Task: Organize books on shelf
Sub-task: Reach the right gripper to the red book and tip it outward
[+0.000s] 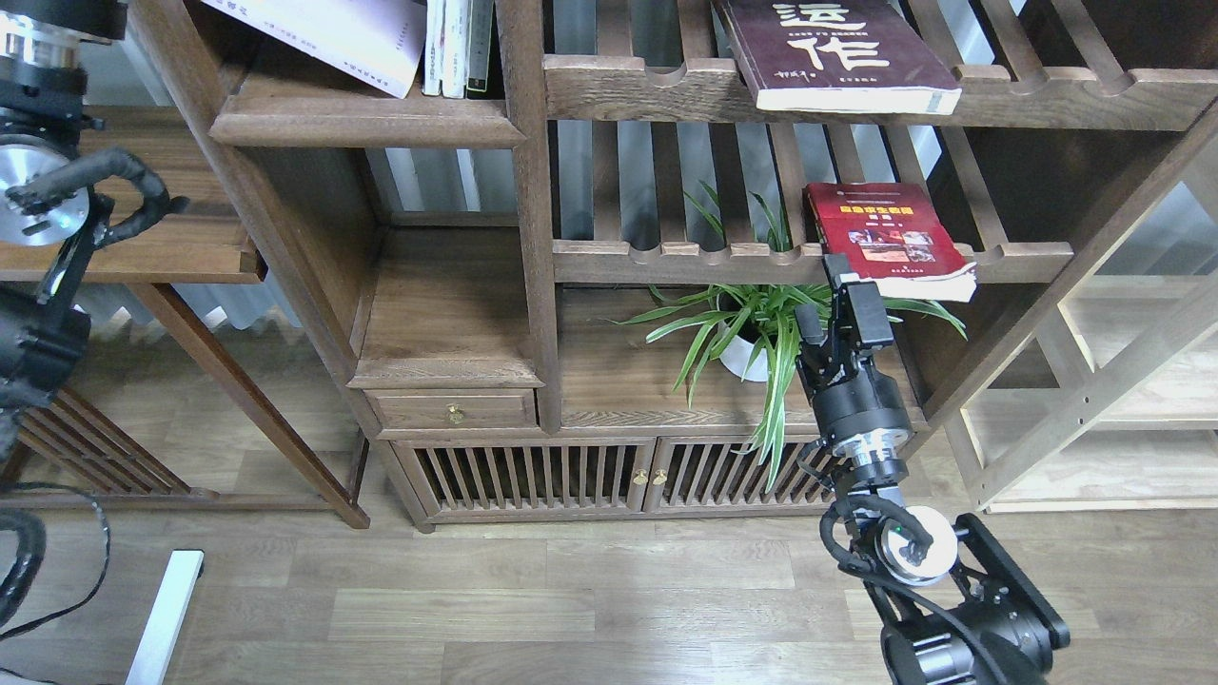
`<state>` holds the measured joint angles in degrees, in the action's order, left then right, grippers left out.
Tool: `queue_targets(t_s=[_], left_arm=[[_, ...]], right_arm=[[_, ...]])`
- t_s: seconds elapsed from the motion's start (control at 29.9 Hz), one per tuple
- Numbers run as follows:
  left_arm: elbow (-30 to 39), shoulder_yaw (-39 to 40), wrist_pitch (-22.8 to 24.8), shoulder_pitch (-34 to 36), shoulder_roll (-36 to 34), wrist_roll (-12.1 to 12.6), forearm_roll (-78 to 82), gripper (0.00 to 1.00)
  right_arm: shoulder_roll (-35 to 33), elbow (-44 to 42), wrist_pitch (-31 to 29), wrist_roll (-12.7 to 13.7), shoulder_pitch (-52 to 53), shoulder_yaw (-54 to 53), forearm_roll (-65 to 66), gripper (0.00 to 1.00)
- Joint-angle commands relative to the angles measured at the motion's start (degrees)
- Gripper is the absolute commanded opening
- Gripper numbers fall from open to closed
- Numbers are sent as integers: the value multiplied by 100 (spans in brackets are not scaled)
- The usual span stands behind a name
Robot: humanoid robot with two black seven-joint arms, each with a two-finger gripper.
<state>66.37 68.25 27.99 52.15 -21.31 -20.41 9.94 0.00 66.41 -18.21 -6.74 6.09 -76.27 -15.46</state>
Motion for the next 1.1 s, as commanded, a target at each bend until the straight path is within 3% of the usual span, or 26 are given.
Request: queue_targets(t_s=[0.0,0.17,0.3,0.57,0.64,0.87,1.07], left_arm=[[296,-57,1,-318,-5,20,-133,99],[1193,-197,1,-1004,170,116,-159,99],[1458,-242,1,-1558,574,327,-151,99],[1914,-329,1,-2788,1049,1354,-151,98],[1985,-460,1,-2973,1094,1513,-151,98],[2108,-944,1,-3202,1094,1637,-98,98],[2144,-1164,1,-3545,1050,1786,-80,99]], right_arm=[[0,-75,308,-2,15,-20,-1,98],[0,-347,765,-2,156,-143,-1,98],[0,-462,1064,-2,358,-345,-1,98],[0,-884,1530,-2,815,-802,-1,98],[0,-980,1653,-2,885,-863,-1,98],[0,-1472,2084,-2,1403,-1206,8,98],[-79,-1701,2111,6,1659,-1224,26,93]])
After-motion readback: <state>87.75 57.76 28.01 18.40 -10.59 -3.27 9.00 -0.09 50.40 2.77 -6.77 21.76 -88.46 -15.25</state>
